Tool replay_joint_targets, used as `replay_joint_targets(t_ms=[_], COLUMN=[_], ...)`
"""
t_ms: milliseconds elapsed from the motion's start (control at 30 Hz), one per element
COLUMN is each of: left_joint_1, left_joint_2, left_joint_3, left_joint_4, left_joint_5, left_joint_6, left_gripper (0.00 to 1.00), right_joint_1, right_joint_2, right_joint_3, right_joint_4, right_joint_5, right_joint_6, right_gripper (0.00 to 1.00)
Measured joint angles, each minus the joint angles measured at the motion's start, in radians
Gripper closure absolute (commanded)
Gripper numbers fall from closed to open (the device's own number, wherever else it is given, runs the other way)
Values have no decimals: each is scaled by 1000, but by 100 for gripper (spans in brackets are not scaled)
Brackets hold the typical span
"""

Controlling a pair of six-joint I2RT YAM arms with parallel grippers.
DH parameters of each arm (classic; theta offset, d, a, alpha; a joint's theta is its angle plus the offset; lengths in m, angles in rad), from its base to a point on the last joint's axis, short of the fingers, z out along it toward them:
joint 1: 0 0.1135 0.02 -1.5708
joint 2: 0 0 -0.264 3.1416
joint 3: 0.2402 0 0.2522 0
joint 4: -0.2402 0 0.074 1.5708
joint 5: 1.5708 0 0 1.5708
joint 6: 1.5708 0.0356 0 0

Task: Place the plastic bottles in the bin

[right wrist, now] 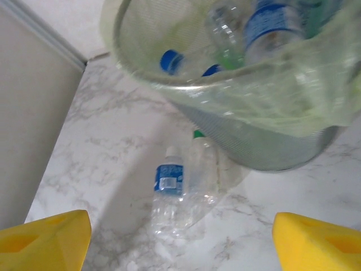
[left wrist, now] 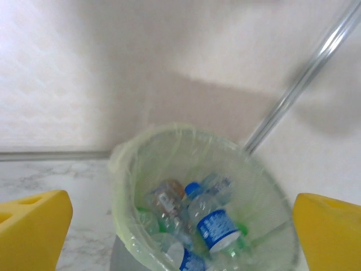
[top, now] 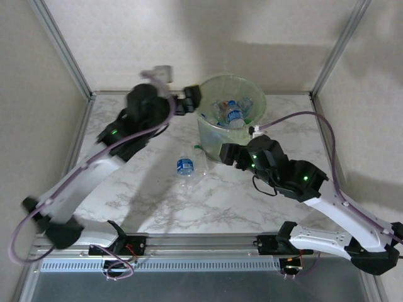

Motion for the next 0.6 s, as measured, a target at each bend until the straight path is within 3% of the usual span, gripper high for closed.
replay_joint_targets(t_ms=[133,233,467,600], left_joint_1=[114,171,221,249], left_joint_2=[-226,-307,-345,-352], left_joint_3=[-201,-328,-566,-618], left_joint_4=[53,51,-18,-43], left_joint_5=[2,10,76,99], left_joint_6=[-117,-177,-281,-321], left_gripper=[0,1,6,8], right_joint_1=[68,120,192,195], right_joint_2=[55,127,314,410], right_joint_3=[-16,-31,-69,-89], right_joint_4=[64,98,158,206], right_joint_5=[0,15,60,47], right_joint_6=[-10,-9,13,25], right_gripper=[17,18,21,21])
